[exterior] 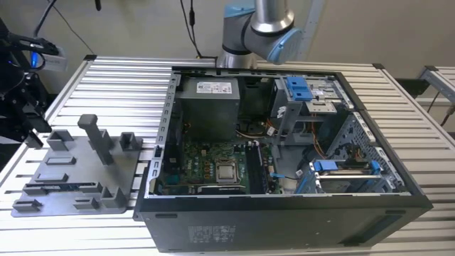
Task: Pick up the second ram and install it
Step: 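Pick up the second ram and move it above second insertion slot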
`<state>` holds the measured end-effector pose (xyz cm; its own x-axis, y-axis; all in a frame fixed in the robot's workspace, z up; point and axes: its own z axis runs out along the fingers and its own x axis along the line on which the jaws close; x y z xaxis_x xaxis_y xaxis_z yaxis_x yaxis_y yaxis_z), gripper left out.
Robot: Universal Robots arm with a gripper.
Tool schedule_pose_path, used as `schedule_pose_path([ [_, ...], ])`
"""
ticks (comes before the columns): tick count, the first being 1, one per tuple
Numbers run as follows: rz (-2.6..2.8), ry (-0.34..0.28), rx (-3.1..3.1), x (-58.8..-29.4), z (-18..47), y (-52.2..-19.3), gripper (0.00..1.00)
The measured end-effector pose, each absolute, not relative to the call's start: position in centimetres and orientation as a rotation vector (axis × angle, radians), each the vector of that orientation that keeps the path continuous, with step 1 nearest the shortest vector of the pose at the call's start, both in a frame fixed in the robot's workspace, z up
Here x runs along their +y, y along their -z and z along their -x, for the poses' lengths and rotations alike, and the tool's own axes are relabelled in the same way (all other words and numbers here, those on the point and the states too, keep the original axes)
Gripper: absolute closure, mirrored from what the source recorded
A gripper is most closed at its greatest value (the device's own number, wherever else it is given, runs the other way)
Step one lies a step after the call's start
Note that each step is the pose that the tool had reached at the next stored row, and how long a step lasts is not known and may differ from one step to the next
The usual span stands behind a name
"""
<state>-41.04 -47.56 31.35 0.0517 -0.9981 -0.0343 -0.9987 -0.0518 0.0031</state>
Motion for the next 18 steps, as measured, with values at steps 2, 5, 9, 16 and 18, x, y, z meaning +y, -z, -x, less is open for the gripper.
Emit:
schedule_pose_path([
  [2,2.262,-0.042,2.148,-47.6,41.1,-31.0,0.58],
  [5,2.262,-0.042,2.148,-47.6,41.1,-30.6,0.58],
  [9,2.262,-0.042,2.148,-47.6,41.1,-30.0,0.58],
  [16,2.262,-0.042,2.148,-47.6,41.1,-29.0,0.58],
  [18,2.262,-0.042,2.148,-47.7,41.1,-28.7,0.58],
])
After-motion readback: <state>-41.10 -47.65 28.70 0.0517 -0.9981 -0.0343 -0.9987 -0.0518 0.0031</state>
